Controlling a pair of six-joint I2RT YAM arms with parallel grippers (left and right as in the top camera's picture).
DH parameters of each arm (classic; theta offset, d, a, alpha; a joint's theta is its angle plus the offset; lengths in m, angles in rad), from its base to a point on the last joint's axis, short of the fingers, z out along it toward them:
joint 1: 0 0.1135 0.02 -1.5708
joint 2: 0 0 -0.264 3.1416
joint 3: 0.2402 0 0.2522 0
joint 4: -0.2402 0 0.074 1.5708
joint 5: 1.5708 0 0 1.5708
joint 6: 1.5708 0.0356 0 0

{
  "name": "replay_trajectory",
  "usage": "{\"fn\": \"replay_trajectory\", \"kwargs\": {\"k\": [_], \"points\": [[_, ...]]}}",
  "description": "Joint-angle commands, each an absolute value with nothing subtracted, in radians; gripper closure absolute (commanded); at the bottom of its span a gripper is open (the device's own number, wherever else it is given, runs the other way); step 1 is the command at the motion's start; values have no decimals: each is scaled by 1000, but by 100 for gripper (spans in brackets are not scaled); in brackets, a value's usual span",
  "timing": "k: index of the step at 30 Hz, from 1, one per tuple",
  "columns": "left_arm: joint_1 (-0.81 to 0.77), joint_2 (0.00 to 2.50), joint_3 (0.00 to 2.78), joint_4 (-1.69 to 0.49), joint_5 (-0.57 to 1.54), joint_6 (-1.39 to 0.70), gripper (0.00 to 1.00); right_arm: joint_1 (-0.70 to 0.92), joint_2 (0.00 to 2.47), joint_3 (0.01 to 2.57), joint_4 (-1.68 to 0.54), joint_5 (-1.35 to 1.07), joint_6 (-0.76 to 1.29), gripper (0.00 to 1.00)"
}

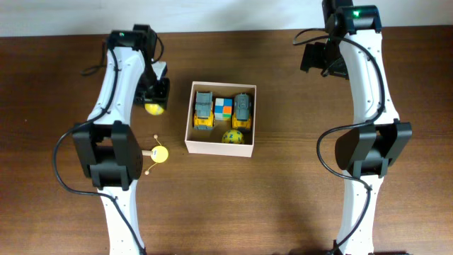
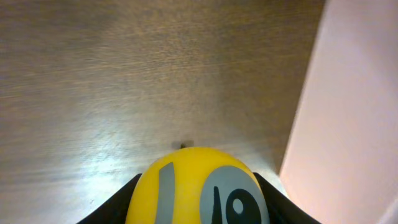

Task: Pack container
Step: 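Carry the yellow-grey ball into the box beside the first ball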

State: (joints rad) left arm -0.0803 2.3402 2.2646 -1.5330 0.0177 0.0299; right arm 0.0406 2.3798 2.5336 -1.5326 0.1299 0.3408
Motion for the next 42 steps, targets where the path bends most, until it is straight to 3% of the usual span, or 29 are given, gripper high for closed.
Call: {"fn": "replay_trajectory", "kwargs": {"k": [1,11,25,42], "points": [[-90,2345,2389,-1594,27,86,50,39,2365,2535,-1529,125,348,1],[-179,2343,2586,-1688,290,247,49,39,2365,2535,-1528,125,348,1],[-356,2343,2584,-1688,300,264,48,39,2365,2535,-1528,136,348,1],[-395,2343,2247,-1641,293,264,49,38,2365,2535,-1528,136,348,1]]}}
